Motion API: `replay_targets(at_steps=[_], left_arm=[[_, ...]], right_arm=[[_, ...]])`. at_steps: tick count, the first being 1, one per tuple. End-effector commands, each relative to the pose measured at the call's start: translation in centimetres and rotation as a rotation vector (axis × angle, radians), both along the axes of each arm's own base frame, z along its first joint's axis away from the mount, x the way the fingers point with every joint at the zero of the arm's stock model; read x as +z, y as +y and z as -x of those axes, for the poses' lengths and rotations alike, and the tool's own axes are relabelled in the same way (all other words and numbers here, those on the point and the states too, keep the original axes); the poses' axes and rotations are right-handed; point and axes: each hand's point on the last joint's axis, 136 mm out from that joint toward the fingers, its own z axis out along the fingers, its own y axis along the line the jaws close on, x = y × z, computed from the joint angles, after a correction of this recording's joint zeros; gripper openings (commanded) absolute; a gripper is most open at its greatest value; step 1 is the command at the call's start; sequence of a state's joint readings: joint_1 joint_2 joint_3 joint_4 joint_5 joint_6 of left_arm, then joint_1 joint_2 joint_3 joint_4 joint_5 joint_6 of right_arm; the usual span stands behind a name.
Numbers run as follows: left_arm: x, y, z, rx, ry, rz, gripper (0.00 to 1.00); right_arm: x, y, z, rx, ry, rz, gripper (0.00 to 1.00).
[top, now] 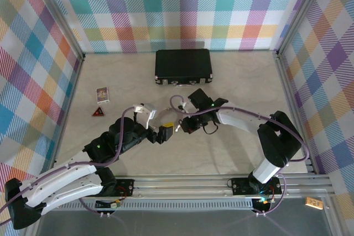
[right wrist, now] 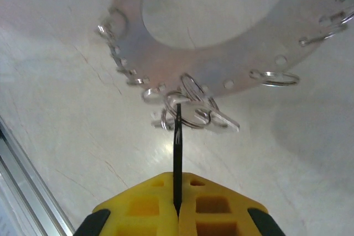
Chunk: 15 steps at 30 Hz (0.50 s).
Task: Put the keys on the keyring
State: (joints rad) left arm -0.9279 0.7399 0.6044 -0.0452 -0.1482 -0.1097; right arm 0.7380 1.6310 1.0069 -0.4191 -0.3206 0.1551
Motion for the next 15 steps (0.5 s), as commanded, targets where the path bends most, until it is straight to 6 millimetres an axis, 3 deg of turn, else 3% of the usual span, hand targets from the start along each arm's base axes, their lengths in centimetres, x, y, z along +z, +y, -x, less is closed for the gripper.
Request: replay_targets(at_steps=[1,15], left_arm=[[0.7,-0.4,-0.2,-0.001,-0.015,0.039,1.00],[-1.8,1.1,-2.3,0.159,0.013,0.007,1.00]], right_arm=[[0.6,0.3,0.7,-0.026,0.016,-0.070,0.00],[-2.6,-2.8,3.8,-0.096,0.091,-0.029,0.00]])
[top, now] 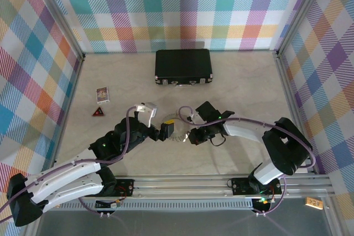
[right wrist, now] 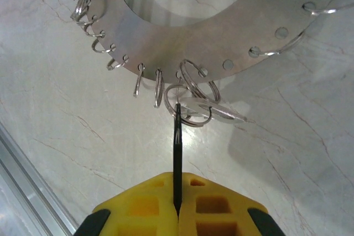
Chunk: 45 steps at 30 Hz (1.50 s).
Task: Put the keys on the keyring
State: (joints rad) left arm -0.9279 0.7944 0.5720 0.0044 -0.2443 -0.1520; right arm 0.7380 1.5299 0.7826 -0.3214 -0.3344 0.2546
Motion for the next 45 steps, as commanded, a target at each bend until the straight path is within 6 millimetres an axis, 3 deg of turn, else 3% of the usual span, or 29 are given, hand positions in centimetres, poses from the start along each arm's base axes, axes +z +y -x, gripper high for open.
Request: replay_targets(at_steps=[1,11,23,26,32,35,40,45], left_arm=[[0.1,0.7,-0.7,0.064,-0.023,0.025,1.00],[-0.1,3.0,-0.7,0.154,-0.079,0.090,1.00],[-1.1,4.5,-0.5,0.191,-0.091,0.082,1.00],[-1.4,5.4,-1.0,0.251,-0.073,0.061,1.00],[-2.2,8.0,-2.4,0.399,-0.061,-0.076,1.00],[-2.0,10.3,-3.7,0.521,-0.082,-0.195,1.00],[-1.7,15.2,-6.4,0.797,-0.124,-0.333,1.00],[-3.4,18.9,-8.6,0.990,-0.148,-0.472,1.00]], right_arm=[[0.2,-0.1,0.4,-0.027,0.008,-0.032,0.00],[-0.9,-1.2,1.1,-0.047,0.016,-0.002,0.05],[-0.1,-1.9,0.9,-0.074,-0.023,0.005,0.30],[1.2,-2.2,0.5,-0.086,-0.076,-0.012,0.37],[6.2,-4.3,-1.7,-0.131,-0.331,0.003,0.69],[9.0,-5.9,-3.2,-0.177,-0.486,0.021,1.00],[12.8,-10.1,-6.6,-0.354,-0.710,0.083,0.99],[14.8,-14.4,-9.7,-0.543,-0.814,0.153,0.99]])
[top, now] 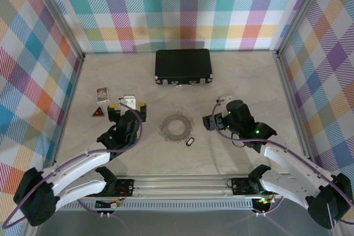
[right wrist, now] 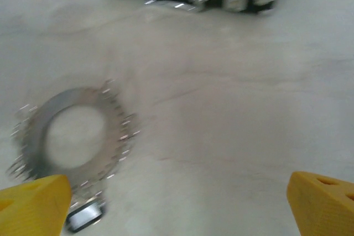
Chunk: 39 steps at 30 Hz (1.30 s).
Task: Put the keys on the keyring
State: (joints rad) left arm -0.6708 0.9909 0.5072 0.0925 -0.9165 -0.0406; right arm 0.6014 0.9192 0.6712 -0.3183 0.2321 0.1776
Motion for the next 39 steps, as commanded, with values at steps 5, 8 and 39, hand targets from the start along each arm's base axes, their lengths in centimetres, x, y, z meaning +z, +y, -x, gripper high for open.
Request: replay_targets(at_steps=[5,8,39], left_arm=[[-2.0,5.1,-2.3,0.184,-0.064,-0.048,1.00],[-3.2,6.2,-3.2,0.177,-0.085,-0.012,1.00],[-9.5,7.4,-8.2,-0.021,-0.035,0.231,1.00]], right_arm=[[2.5,-7.4,-4.2,-0.322,-0.195,0.100,0.99],[2.2,-9.4,-4.6,-0.395,-0.272,0.134,0.99],[-4.8,-13.5,-10.6,-0.444,-0.445,0.090,0.99]])
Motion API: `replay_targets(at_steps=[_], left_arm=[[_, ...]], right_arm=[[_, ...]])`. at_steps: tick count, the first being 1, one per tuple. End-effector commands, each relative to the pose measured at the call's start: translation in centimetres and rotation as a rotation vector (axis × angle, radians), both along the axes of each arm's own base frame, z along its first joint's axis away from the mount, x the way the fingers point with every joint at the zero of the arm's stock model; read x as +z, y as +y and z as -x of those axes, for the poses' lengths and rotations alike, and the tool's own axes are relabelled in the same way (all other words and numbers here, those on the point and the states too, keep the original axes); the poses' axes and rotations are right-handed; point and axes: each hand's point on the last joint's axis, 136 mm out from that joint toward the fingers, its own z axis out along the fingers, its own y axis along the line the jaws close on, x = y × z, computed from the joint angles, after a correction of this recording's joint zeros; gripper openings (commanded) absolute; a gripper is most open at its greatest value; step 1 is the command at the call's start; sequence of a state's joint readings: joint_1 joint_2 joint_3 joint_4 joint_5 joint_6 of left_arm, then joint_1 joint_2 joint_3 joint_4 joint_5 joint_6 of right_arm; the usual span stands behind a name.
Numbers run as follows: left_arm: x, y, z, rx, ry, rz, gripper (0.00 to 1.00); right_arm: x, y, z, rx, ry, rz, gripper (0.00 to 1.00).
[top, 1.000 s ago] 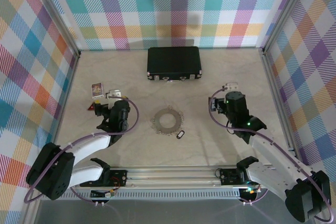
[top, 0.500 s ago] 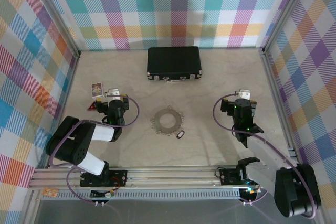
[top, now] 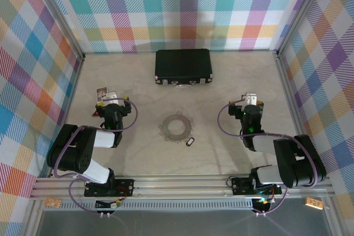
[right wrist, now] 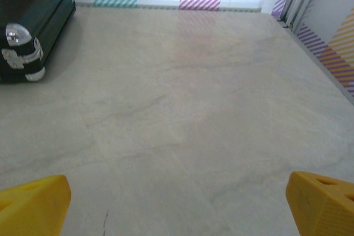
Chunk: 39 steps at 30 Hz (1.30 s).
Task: Put the keys on the keyring
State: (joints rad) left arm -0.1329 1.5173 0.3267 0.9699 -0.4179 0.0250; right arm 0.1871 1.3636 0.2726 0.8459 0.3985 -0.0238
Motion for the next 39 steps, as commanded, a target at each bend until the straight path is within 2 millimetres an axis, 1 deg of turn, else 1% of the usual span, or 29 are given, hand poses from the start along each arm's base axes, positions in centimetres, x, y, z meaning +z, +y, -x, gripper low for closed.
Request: replay_targets(at_steps=[1,2,3,5,7,9,10,12,13,39], left_arm=[[-1.4,-1.1,-0.9,-0.078,0.020,0.040,1.00],[-0.9,-1.2,-1.1,-0.083,-0.010,0.039,1.00],[-1.3,-1.2,-0.8,-0.076,0.030,0.050,1.00],[-1.2,-1.0,-0.8,-0.070,0.006,0.043,1.00],[-1.4,-1.0,-0.7,-0.069,0.022,0.051,1.00],[-1.4,-1.1,-1.3,-0.075,0.035,0.050,1.00],[-1.6,-1.1,-1.6,-0.069,0.060,0.049,1.00],[-1.6,-1.0,-1.6,-0.067,0.058,0.050,1.00],[-1.5,-1.0,-1.6,-0.069,0.055,0.052,1.00],[-1.5,-1.0,-1.5,-0.069,0.053,0.050,1.00]], right_arm=[[1.8,0.4,-1.3,0.041,-0.084,-0.016,0.99],[1.5,0.4,-1.6,0.048,-0.078,-0.020,0.99],[1.3,0.3,-1.8,0.045,-0.076,-0.026,0.99],[1.0,0.0,-1.9,0.044,-0.071,-0.042,0.99],[0.7,0.0,-2.1,0.050,-0.062,-0.052,0.99],[0.2,-0.2,-2.5,0.063,-0.033,-0.080,0.99],[-0.3,-0.3,-2.9,0.070,-0.007,-0.095,0.99],[-1.0,-1.3,-3.7,0.017,0.010,-0.106,0.99],[-1.3,-1.7,-3.5,0.008,0.034,-0.135,0.99],[-1.2,-1.6,-3.6,0.022,0.026,-0.133,0.99]])
